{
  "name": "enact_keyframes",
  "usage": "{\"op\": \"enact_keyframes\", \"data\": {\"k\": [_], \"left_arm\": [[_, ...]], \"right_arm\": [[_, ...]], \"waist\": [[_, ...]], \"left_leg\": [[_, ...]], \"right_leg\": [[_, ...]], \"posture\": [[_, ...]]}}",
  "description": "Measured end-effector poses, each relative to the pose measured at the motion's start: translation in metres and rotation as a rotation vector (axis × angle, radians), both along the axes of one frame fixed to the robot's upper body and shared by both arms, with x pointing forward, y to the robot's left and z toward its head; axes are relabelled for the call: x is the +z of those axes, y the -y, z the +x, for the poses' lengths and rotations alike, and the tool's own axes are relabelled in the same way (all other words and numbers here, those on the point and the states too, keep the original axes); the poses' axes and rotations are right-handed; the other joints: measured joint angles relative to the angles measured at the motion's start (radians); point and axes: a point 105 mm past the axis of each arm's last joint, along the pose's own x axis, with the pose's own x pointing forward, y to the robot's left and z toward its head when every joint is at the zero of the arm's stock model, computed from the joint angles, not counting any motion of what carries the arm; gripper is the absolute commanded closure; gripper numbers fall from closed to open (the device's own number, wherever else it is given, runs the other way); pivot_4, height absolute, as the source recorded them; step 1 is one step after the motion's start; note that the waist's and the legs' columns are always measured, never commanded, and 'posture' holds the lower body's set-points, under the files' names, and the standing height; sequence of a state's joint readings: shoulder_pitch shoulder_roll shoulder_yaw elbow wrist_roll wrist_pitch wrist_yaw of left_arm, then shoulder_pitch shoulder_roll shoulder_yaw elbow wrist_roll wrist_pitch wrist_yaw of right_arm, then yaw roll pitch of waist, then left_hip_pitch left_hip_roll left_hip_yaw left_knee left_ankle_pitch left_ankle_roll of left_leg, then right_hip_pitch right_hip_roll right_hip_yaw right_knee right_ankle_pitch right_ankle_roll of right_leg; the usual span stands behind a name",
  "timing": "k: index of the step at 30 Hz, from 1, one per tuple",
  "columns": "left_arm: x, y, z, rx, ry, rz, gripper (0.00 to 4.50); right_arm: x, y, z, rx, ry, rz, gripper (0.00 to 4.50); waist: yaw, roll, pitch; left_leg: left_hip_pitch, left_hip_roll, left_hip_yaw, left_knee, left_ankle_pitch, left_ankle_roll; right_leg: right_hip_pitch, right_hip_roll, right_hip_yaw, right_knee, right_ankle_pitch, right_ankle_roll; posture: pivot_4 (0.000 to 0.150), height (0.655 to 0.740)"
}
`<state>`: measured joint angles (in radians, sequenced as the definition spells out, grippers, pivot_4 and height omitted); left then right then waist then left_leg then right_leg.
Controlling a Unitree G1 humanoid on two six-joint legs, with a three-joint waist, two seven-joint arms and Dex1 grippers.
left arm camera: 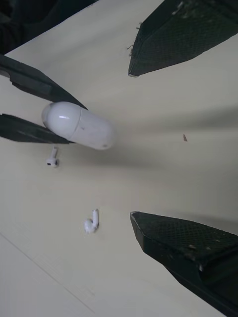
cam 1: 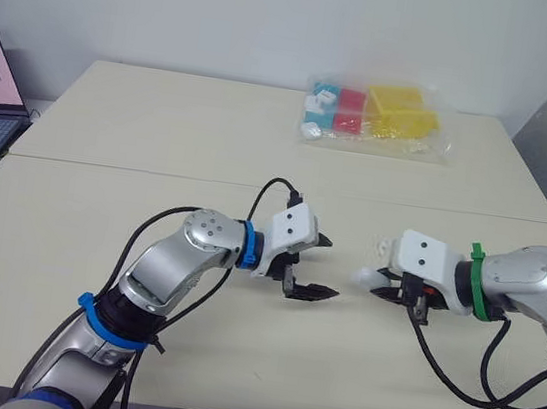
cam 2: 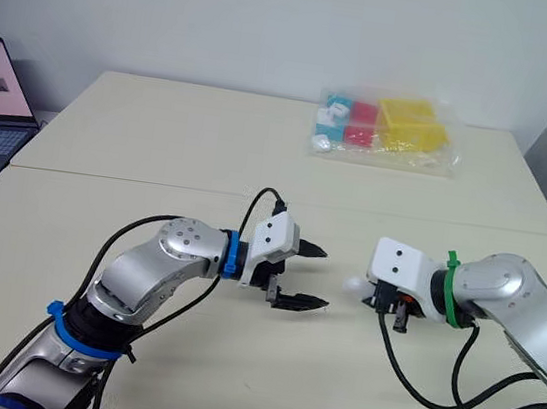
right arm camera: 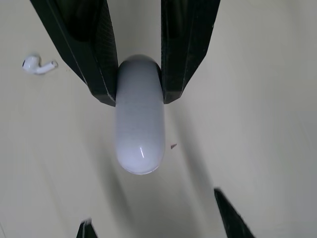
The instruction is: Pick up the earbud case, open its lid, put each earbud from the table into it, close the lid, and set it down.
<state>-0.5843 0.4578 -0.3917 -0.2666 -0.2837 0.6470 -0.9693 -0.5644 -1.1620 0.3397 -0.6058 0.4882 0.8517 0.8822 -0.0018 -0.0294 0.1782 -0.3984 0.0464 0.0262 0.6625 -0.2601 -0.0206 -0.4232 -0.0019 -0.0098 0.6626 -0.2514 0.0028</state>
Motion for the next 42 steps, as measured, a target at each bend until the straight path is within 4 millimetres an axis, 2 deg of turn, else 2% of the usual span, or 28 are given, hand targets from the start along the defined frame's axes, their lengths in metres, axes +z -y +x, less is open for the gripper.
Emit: {"op": "enact_keyframes", "data": {"k": [8,19,22,27,31,32,40,41,42], "left_arm": [[-0.005,0.006,0.001,-0.008,-0.016,-0.001,0.0],[-0.002,0.011,-0.002,-0.046,-0.046,-0.021,0.0],[0.001,0.012,-0.001,-0.055,-0.031,-0.02,0.56],[0.0,0.012,-0.001,-0.068,-0.048,-0.017,2.25],[-0.001,0.012,-0.002,-0.078,-0.054,-0.014,3.42],[-0.001,0.013,-0.004,-0.089,-0.052,-0.011,3.59],[-0.002,0.014,-0.004,-0.091,-0.042,-0.008,3.6],[-0.002,0.014,-0.004,-0.09,-0.038,-0.006,3.6],[-0.003,0.014,-0.003,-0.086,-0.038,-0.005,3.62]], "right_arm": [[-0.002,-0.008,-0.004,0.037,-0.03,0.023,3.74],[-0.001,-0.011,-0.004,0.059,-0.025,0.019,3.74],[0.0,-0.012,-0.003,0.06,-0.014,0.017,3.74],[-0.001,-0.014,-0.003,0.063,-0.021,0.024,3.74],[-0.001,-0.014,-0.003,0.066,-0.028,0.023,3.74],[-0.001,-0.014,-0.004,0.069,-0.036,0.023,3.74],[-0.001,-0.014,-0.004,0.06,-0.052,0.021,3.74],[-0.001,-0.015,-0.003,0.055,-0.056,0.026,2.99],[0.0,-0.016,-0.002,0.053,-0.046,0.032,2.68]], "waist": [[0.0,0.0,0.0],[0.0,0.0,0.0],[0.0,0.0,0.0],[0.0,0.0,0.0],[0.0,0.0,0.0],[0.0,0.0,0.0],[0.0,0.0,0.0],[0.0,0.0,0.0],[0.0,0.0,0.0]], "left_leg": [[0.0,0.0,0.0,0.001,0.0,0.0],[0.0,0.0,0.0,0.001,0.0,0.0],[0.0,-0.001,0.0,0.001,0.0,0.0],[0.0,-0.001,0.0,0.001,0.0,0.0],[0.0,-0.001,0.0,0.002,0.0,0.0],[0.0,-0.001,0.0,0.002,0.0,0.0],[0.0,-0.001,0.0,0.002,0.0,0.0],[0.0,-0.001,0.0,0.002,0.0,0.0],[0.001,-0.001,0.0,0.002,0.0,0.0]], "right_leg": [[0.0,0.0,0.0,0.001,0.0,0.0],[0.0,0.0,0.0,0.001,0.0,0.0],[0.0,0.0,0.0,0.001,0.0,0.0],[0.0,0.0,0.0,0.001,0.0,0.0],[0.0,0.0,0.0,0.002,0.0,0.0],[0.0,0.0,0.0,0.002,0.0,0.0],[0.0,0.0,0.0,0.002,0.0,0.0],[0.0,0.0,0.0,0.002,0.0,0.0],[0.0,0.0,0.0,0.002,0.0,0.0]], "posture": [[0.15,0.7358],[0.15,0.7358],[0.15,0.7358],[0.15,0.7358],[0.15,0.7358],[0.15,0.7358],[0.15,0.7358],[0.15,0.7358],[0.15,0.7358]]}}
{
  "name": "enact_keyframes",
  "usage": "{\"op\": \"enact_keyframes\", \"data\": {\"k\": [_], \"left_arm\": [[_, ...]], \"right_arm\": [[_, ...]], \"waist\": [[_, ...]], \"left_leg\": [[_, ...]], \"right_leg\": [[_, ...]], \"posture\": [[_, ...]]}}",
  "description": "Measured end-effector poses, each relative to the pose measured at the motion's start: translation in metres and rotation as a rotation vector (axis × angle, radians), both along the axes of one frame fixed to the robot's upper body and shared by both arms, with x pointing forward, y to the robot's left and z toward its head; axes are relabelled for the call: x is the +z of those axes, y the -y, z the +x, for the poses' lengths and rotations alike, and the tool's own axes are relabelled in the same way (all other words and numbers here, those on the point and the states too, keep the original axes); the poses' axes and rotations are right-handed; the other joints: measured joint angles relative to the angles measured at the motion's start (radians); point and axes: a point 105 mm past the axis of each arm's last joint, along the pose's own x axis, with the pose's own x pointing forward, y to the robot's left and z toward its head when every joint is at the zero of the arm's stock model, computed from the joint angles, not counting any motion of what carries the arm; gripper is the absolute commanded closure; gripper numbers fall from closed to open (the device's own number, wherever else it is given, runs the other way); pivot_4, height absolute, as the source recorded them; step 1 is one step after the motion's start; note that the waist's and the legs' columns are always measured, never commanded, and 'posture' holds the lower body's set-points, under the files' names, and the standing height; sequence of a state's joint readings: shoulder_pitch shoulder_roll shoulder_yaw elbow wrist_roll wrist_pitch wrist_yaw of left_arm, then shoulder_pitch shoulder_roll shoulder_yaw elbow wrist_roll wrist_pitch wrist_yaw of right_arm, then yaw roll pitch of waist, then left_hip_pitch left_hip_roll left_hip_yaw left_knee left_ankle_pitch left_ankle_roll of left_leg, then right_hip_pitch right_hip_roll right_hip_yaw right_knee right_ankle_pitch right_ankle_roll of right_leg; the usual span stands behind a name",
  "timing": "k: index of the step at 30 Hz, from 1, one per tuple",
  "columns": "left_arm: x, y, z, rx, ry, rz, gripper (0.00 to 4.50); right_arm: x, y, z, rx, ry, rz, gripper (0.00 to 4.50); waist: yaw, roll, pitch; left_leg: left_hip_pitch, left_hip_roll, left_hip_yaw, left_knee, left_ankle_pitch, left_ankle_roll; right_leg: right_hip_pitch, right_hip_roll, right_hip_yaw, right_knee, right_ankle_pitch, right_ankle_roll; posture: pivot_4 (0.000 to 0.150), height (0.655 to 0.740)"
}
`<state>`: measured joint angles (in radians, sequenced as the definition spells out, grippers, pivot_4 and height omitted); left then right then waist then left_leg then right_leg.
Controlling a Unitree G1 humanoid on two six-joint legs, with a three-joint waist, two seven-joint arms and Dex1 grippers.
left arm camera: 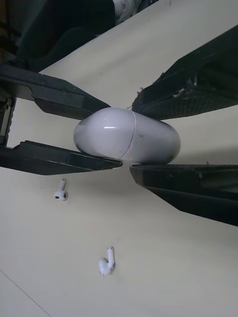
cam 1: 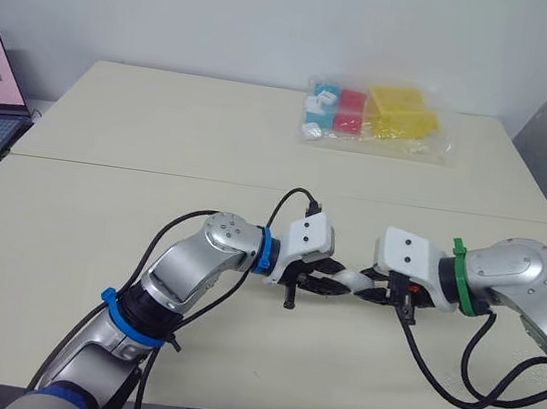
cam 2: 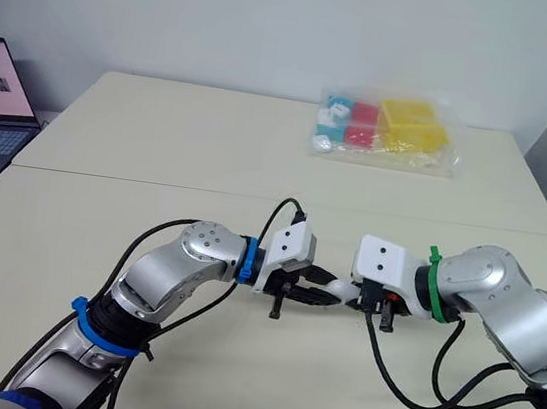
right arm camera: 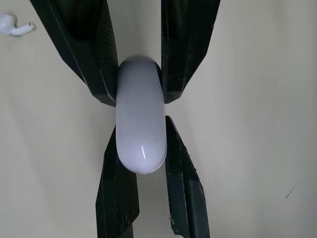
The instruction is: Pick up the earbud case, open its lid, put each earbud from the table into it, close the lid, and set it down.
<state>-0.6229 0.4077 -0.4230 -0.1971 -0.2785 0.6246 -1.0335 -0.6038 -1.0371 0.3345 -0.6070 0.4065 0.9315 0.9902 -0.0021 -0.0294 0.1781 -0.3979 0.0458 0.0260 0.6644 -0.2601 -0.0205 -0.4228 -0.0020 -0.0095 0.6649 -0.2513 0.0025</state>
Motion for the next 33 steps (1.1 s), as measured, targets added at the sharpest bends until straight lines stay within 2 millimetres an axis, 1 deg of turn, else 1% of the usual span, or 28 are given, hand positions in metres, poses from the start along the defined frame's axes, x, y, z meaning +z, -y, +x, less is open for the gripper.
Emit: {"op": "enact_keyframes", "data": {"k": [1,3,5,7,8,10,12,14,17,19,20,23,27,33], "left_arm": [[0.0,0.0,0.0,0.002,-0.002,0.0,3.71],[-0.001,0.0,0.0,0.002,-0.001,0.001,3.73],[-0.002,0.0,0.002,0.009,0.001,0.001,3.73],[-0.004,-0.001,0.004,0.025,-0.003,-0.007,3.73],[-0.006,-0.001,0.005,0.034,-0.012,-0.012,3.73],[-0.011,-0.006,0.008,0.058,-0.037,-0.012,3.73],[-0.013,-0.01,0.011,0.079,-0.054,-0.017,3.73],[-0.015,-0.015,0.013,0.101,-0.091,-0.045,3.73],[-0.013,-0.021,0.015,0.124,-0.164,-0.124,3.73],[-0.01,-0.024,0.013,0.117,-0.216,-0.196,3.73],[-0.009,-0.025,0.012,0.112,-0.231,-0.222,3.73],[-0.005,-0.026,0.009,0.096,-0.252,-0.271,3.73],[-0.002,-0.025,0.006,0.071,-0.229,-0.285,3.73],[0.005,-0.025,0.002,0.031,-0.178,-0.286,3.73]], "right_arm": [[0.001,0.0,0.001,-0.003,0.008,0.002,2.35],[0.003,0.001,0.002,-0.016,0.014,0.0,1.64],[0.003,0.006,0.004,-0.035,0.015,-0.014,0.85],[0.009,0.012,0.006,-0.056,0.032,-0.017,0.11],[0.013,0.017,0.006,-0.067,0.042,-0.023,0.0],[0.022,0.026,0.007,-0.09,0.064,-0.03,0.0],[0.026,0.035,0.004,-0.097,0.067,-0.038,0.0],[0.032,0.039,0.0,-0.077,0.087,-0.028,0.0],[0.045,0.034,-0.007,0.001,0.156,0.027,0.0],[0.054,0.023,-0.01,0.059,0.23,0.101,0.0],[0.056,0.018,-0.011,0.075,0.254,0.127,0.0],[0.056,0.007,-0.012,0.09,0.301,0.155,0.0],[0.047,-0.006,-0.009,0.096,0.315,0.164,0.0],[0.04,-0.008,0.001,0.078,0.332,0.137,0.0]], "waist": [[0.0,0.0,0.0],[0.0,0.0,0.0],[0.001,0.0,0.0],[0.001,0.0,0.0],[0.001,0.0,0.0],[0.001,0.0,0.0],[0.001,0.0,0.0],[0.001,0.0,0.0],[-0.001,0.0,0.0],[-0.001,0.0,0.0],[0.0,0.0,0.0],[0.0,0.0,0.0],[0.0,0.0,0.0],[0.0,0.0,0.0]], "left_leg": [[0.0,0.0,0.0,0.0,0.0,0.0],[0.0,0.0,0.0,0.0,0.0,0.0],[0.0,0.0,0.0,0.0,0.0,0.0],[0.0,0.0,0.0,0.0,0.0,0.0],[0.0,0.0,0.0,0.0,0.0,0.0],[0.0,0.0,0.0,0.0,0.0,0.0],[0.0,0.0,0.0,0.0,0.0,0.0],[0.0,0.0,0.0,0.0,0.0,0.0],[0.001,0.0,0.0,0.0,0.0,0.0],[0.001,0.0,0.0,0.001,0.0,0.0],[0.001,0.0,0.0,0.001,0.0,0.0],[0.002,0.0,0.0,0.001,0.0,0.0],[0.002,0.0,0.0,0.001,0.0,0.0],[0.002,0.0,0.0,0.001,0.0,0.0]], "right_leg": [[0.0,0.0,0.0,0.0,0.0,0.0],[0.0,0.0,0.0,0.0,0.0,0.0],[0.0,0.0,0.0,0.0,0.0,0.0],[0.0,0.0,0.0,0.0,0.0,0.0],[0.0,0.0,0.0,0.0,0.0,0.0],[0.0,0.0,0.0,0.0,0.0,0.0],[0.0,0.0,-0.001,0.0,0.0,0.0],[0.0,0.0,0.0,0.0,0.0,0.0],[0.001,0.0,0.0,0.0,0.0,0.0],[0.001,0.0,0.0,0.001,0.0,0.0],[0.001,0.0,0.0,0.001,0.0,0.0],[0.002,0.0,0.0,0.002,0.0,0.0],[0.002,0.0,0.0,0.002,0.0,0.0],[0.002,0.0,0.001,0.002,0.0,0.0]], "posture": [[0.15,0.7358],[0.15,0.7358],[0.15,0.7358],[0.15,0.7358],[0.15,0.7358],[0.15,0.7358],[0.15,0.7358],[0.15,0.7358],[0.15,0.7358],[0.15,0.7358],[0.15,0.7358],[0.15,0.7358],[0.15,0.7358],[0.15,0.7358]]}}
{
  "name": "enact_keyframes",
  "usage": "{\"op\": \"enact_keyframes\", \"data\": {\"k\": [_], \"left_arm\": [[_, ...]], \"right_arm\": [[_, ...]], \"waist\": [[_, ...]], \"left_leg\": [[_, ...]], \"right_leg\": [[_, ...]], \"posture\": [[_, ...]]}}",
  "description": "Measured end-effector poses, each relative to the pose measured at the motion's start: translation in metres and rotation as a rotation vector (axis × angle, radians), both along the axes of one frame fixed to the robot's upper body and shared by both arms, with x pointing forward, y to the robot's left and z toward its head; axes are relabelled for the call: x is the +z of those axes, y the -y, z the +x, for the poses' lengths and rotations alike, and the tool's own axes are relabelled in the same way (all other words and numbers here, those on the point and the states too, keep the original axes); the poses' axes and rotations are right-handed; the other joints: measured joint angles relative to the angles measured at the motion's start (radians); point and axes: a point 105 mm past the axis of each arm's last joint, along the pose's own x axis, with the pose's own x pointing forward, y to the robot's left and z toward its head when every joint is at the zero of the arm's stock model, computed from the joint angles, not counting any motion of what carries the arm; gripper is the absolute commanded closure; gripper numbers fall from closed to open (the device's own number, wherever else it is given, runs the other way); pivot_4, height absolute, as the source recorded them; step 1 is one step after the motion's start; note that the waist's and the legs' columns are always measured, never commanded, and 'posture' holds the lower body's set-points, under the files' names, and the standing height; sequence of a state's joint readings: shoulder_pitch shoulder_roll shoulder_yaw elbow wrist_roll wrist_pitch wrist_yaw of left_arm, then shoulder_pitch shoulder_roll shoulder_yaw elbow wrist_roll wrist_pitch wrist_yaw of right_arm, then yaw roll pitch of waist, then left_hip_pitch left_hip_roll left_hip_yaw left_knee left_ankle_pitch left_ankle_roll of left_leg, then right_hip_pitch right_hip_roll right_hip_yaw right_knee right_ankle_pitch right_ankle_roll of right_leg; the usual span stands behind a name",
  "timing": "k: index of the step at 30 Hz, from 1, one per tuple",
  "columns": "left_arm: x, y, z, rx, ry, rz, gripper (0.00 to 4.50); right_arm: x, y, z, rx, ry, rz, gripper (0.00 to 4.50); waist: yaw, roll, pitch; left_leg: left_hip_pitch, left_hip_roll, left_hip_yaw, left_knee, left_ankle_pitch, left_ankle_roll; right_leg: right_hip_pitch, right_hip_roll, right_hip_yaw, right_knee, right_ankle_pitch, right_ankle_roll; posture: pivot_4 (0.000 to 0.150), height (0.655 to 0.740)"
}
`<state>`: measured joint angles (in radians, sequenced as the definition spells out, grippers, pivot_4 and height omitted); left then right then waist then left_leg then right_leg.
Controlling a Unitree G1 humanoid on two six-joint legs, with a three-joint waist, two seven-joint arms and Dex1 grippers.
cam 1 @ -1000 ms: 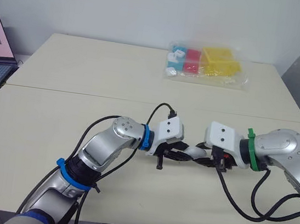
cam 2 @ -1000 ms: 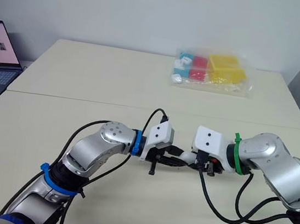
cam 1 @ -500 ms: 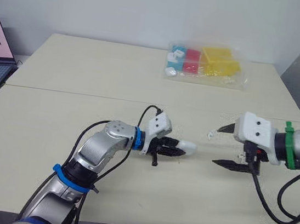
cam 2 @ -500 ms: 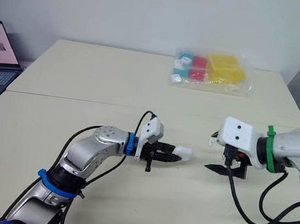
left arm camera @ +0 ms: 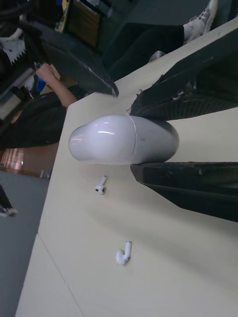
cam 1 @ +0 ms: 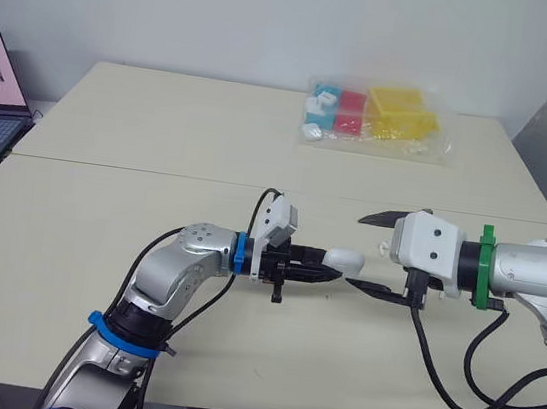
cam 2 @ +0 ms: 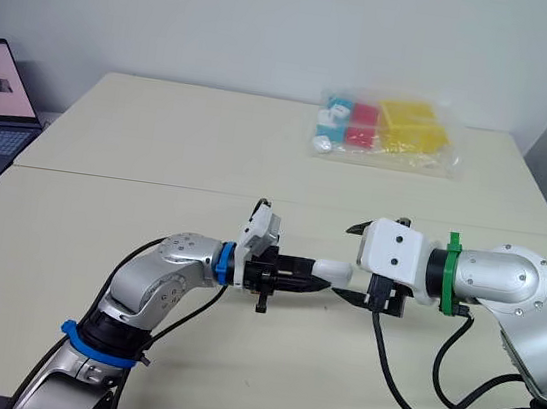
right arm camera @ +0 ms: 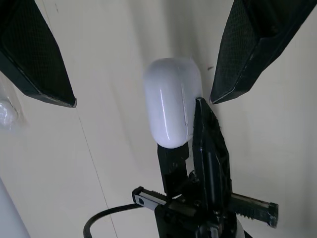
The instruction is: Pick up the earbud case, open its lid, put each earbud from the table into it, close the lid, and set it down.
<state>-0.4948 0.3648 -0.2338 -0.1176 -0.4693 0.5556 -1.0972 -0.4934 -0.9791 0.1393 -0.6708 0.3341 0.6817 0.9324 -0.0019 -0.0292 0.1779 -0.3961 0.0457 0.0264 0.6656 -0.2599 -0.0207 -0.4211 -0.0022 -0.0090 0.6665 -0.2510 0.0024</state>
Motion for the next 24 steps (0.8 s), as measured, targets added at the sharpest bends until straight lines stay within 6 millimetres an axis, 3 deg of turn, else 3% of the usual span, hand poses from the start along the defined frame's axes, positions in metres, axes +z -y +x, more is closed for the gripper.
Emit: {"op": "enact_keyframes", "data": {"k": [24], "left_arm": [[-0.0017,-0.004,-0.0056,-0.031,0.167,0.073,3.73]], "right_arm": [[-0.0035,0.0022,0.0033,-0.03,-0.102,0.032,0.0]], "waist": [[0.0,0.0,0.0]], "left_leg": [[0.0,0.0,0.0,0.0,0.0,0.0]], "right_leg": [[0.0,0.0,0.0,0.0,0.0,0.0]], "posture": [[0.15,0.7358]]}}
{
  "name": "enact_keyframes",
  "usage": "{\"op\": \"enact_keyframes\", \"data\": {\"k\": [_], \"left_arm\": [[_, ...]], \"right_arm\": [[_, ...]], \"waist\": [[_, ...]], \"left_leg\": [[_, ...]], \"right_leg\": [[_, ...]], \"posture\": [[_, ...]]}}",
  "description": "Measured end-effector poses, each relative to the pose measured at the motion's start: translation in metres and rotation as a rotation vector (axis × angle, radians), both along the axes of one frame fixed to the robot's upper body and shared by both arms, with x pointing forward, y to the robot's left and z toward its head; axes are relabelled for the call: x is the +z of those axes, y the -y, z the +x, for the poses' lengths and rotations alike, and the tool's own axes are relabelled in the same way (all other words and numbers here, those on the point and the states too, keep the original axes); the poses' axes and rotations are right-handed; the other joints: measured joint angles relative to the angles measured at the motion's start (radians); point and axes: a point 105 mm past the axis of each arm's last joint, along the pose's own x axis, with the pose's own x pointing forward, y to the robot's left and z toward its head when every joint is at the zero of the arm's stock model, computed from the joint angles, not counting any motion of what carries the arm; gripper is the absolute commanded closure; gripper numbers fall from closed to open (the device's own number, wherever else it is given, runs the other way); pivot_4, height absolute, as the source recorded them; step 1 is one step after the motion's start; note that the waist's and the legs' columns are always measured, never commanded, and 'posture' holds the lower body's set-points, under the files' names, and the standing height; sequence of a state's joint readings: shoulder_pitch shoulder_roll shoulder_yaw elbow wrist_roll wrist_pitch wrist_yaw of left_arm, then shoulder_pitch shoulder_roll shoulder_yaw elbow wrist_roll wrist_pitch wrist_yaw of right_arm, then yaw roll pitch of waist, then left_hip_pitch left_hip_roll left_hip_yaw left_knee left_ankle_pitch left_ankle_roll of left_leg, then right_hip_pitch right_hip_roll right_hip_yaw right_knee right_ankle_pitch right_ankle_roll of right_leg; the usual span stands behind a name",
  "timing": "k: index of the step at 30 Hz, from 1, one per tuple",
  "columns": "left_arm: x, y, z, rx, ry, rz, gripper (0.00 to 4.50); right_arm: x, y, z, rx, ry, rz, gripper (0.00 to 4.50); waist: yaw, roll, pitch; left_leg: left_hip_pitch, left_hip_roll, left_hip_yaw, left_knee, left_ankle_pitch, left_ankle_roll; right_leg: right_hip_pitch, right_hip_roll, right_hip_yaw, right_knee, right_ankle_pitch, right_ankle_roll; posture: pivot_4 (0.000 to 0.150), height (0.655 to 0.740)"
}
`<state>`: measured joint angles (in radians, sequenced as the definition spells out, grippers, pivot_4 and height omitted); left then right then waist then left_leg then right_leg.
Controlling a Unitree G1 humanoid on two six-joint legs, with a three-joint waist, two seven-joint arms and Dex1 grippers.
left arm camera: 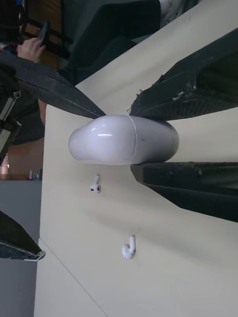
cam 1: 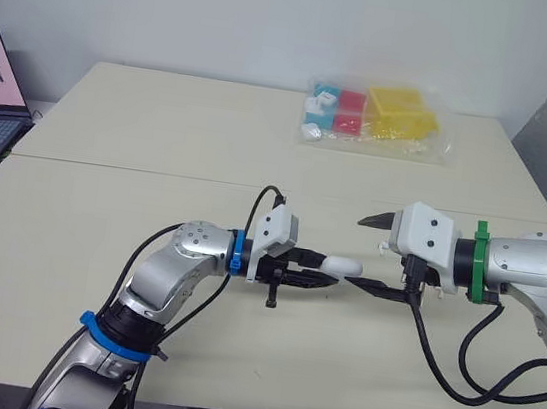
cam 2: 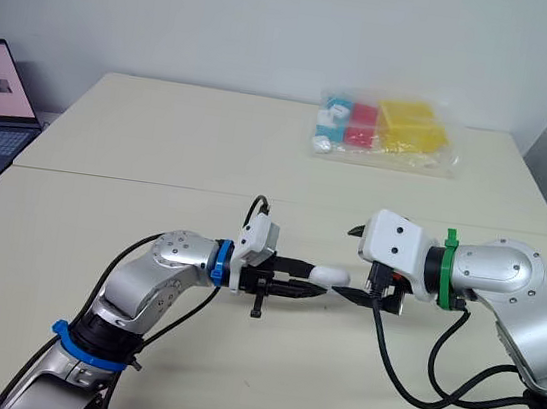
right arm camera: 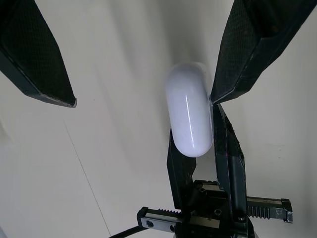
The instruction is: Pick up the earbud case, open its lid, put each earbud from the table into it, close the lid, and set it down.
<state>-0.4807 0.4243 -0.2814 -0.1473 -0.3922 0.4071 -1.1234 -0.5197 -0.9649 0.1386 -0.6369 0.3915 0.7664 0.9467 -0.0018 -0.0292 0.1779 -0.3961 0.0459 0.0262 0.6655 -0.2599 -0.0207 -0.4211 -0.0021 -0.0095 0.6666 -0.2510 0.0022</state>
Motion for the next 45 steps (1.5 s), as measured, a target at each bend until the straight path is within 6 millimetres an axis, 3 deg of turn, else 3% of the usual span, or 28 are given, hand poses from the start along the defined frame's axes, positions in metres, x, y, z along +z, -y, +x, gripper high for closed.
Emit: {"op": "enact_keyframes", "data": {"k": [18,21,24,27,32,37,45], "left_arm": [[-0.007,0.004,-0.006,-0.035,0.003,0.021,3.73],[-0.008,0.0,0.005,0.053,0.009,-0.002,3.73],[-0.013,-0.015,0.014,0.149,0.001,-0.002,3.73],[-0.019,-0.022,0.013,0.18,-0.015,0.001,3.73],[-0.02,-0.023,0.012,0.176,-0.001,0.002,3.73],[-0.02,-0.022,0.012,0.175,0.005,0.007,3.73],[-0.023,-0.019,0.01,0.163,0.004,0.018,3.73]], "right_arm": [[0.015,0.01,-0.004,-0.031,-0.074,0.089,0.0],[0.026,0.03,-0.008,-0.114,-0.118,0.163,0.0],[0.026,0.062,-0.008,-0.289,-0.137,0.204,0.0],[0.003,0.091,-0.009,-0.504,-0.163,0.219,0.0],[-0.033,0.119,0.0,-0.829,-0.147,0.244,0.0],[-0.071,0.13,0.009,-1.061,-0.18,0.234,0.0],[-0.105,0.142,0.024,-1.224,-0.193,0.262,0.0]], "waist": [[0.0,0.0,0.0],[0.003,0.0,0.0],[0.006,0.0,0.0],[0.006,-0.001,0.0],[0.001,-0.001,-0.001],[-0.001,0.0,-0.001],[-0.001,0.0,-0.001]], "left_leg": [[0.0,0.0,0.0,0.0,0.0,0.0],[-0.001,0.0,0.0,0.0,0.0,0.0],[-0.001,0.0,0.0,-0.001,0.0,0.0],[0.0,0.0,0.0,-0.001,0.0,0.0],[0.002,0.0,0.001,0.0,0.0,0.0],[0.004,-0.001,0.002,0.0,0.0,0.0],[0.004,0.0,0.002,0.0,0.001,0.0]], "right_leg": [[0.0,0.0,0.0,0.0,0.0,0.0],[0.0,0.0,0.0,-0.001,0.0,0.0],[0.0,0.0,0.0,-0.001,0.0,-0.001],[0.001,-0.001,0.0,-0.001,0.0,0.0],[0.001,0.0,0.001,0.001,0.001,0.0],[0.0,0.0,0.004,0.006,0.001,0.0],[0.0,0.001,0.003,0.006,0.0,-0.001]], "posture": [[0.15,0.7358],[0.15,0.7358],[0.15,0.7358],[0.15,0.7358],[0.15,0.7358],[0.15,0.7358],[0.15,0.7358]]}}
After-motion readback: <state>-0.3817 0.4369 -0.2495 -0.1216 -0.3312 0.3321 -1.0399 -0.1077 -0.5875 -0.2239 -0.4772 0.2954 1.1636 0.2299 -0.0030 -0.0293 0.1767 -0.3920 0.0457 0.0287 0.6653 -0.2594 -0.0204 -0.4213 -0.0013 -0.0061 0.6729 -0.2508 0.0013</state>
